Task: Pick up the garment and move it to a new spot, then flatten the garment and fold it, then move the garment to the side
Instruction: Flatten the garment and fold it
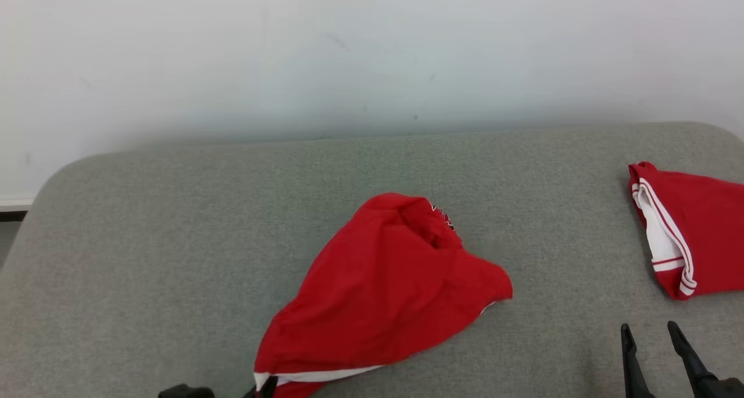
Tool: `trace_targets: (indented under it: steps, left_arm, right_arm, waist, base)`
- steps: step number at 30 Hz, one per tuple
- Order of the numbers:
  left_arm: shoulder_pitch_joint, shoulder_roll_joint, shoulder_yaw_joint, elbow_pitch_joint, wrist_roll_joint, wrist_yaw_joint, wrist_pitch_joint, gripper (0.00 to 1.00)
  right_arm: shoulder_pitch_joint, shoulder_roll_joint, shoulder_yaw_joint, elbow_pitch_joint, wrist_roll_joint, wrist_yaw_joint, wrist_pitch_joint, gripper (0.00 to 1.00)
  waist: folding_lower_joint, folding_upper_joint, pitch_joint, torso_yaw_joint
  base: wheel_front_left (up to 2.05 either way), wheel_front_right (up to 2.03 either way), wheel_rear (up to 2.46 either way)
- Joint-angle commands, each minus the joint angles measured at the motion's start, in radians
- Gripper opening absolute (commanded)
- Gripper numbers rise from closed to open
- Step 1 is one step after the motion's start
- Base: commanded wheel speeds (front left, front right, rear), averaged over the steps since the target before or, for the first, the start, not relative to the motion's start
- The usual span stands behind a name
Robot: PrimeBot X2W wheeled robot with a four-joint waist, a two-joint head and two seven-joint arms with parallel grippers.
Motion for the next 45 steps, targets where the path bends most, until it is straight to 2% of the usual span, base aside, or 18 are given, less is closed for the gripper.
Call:
trace_targets:
  steps: [1, 4, 6, 7, 8, 14, 22, 25, 29, 34, 39, 45]
  left_arm:
    - [0.011, -0.001, 0.007, 0.006, 0.012, -0.002, 0.0, 0.0]
    - [0.027, -0.021, 0.04, 0.025, 0.047, -0.013, 0.0, 0.0]
    - [0.035, -0.033, 0.067, 0.025, 0.063, -0.016, 0.0, 0.47]
    - [0.04, -0.038, 0.083, 0.023, 0.078, -0.018, 0.0, 0.93]
    - [0.047, -0.044, 0.099, 0.022, 0.091, -0.02, 0.0, 1.0]
    - [0.11, -0.061, 0.199, 0.011, 0.14, -0.006, 0.0, 1.0]
    - [0.163, -0.019, 0.336, -0.059, 0.192, 0.057, 0.0, 1.0]
    - [0.134, -0.007, 0.344, -0.124, 0.241, 0.07, 0.0, 1.0]
    - [0.052, -0.007, 0.286, -0.216, 0.307, 0.057, 0.015, 1.0]
    - [-0.109, -0.058, 0.16, -0.273, 0.374, 0.017, 0.091, 1.0]
    - [-0.272, -0.099, 0.006, -0.193, 0.417, -0.023, 0.178, 1.0]
    - [-0.424, -0.099, -0.114, -0.025, 0.409, -0.033, 0.242, 1.0]
  right_arm:
    - [0.01, -0.003, 0.0, 0.002, 0.0, -0.002, -0.003, 1.0]
    - [0.015, -0.003, 0.001, 0.002, -0.002, -0.002, -0.003, 1.0]
    - [0.018, -0.003, 0.003, 0.003, -0.003, -0.002, -0.003, 1.0]
    - [0.018, -0.003, 0.004, 0.002, -0.002, -0.002, -0.003, 1.0]
    - [0.018, -0.003, 0.005, 0.001, 0.0, -0.002, -0.003, 1.0]
    - [0.02, -0.004, 0.01, 0.002, 0.012, -0.002, -0.003, 1.0]
    - [0.025, -0.003, 0.009, 0.0, 0.025, -0.002, -0.003, 1.0]
    - [0.016, -0.003, 0.018, 0.002, 0.03, -0.002, -0.003, 1.0]
    - [0.002, -0.003, 0.029, -0.002, 0.033, -0.002, -0.003, 1.0]
    - [-0.022, -0.004, 0.039, -0.012, 0.042, -0.002, -0.003, 1.0]
    - [-0.041, -0.003, 0.052, -0.017, 0.051, -0.002, -0.003, 1.0]
    - [-0.054, -0.003, 0.061, -0.015, 0.065, -0.002, -0.003, 1.0]
  waist:
    - [0.0, 0.0, -0.006, 0.007]
    - [0.0, 0.0, -0.009, 0.016]
    - [0.0, 0.0, -0.008, 0.02]
    - [0.0, 0.0, -0.006, 0.021]
    - [0.0, 0.0, -0.006, 0.022]
    - [0.0, 0.0, -0.006, 0.015]
    - [0.0, 0.0, -0.01, 0.005]
    - [0.0, 0.0, -0.005, -0.004]
    - [0.0, 0.0, 0.011, -0.024]
    - [0.0, 0.0, 0.04, -0.066]
    - [0.0, 0.0, 0.069, -0.123]
    - [0.0, 0.0, 0.093, -0.177]
  base:
    - [0.0, 0.0, 0.0]
    - [0.0, 0.0, 0.0]
    - [0.0, 0.0, 0.0]
    - [0.0, 0.0, 0.0]
    - [0.0, 0.0, 0.0]
    - [0.0, 0.0, 0.0]
    - [0.0, 0.0, 0.0]
    - [0.0, 0.0, 0.0]
    - [0.0, 0.0, 0.0]
    - [0.0, 0.0, 0.0]
    - [0.0, 0.0, 0.0]
    - [0.0, 0.0, 0.0]
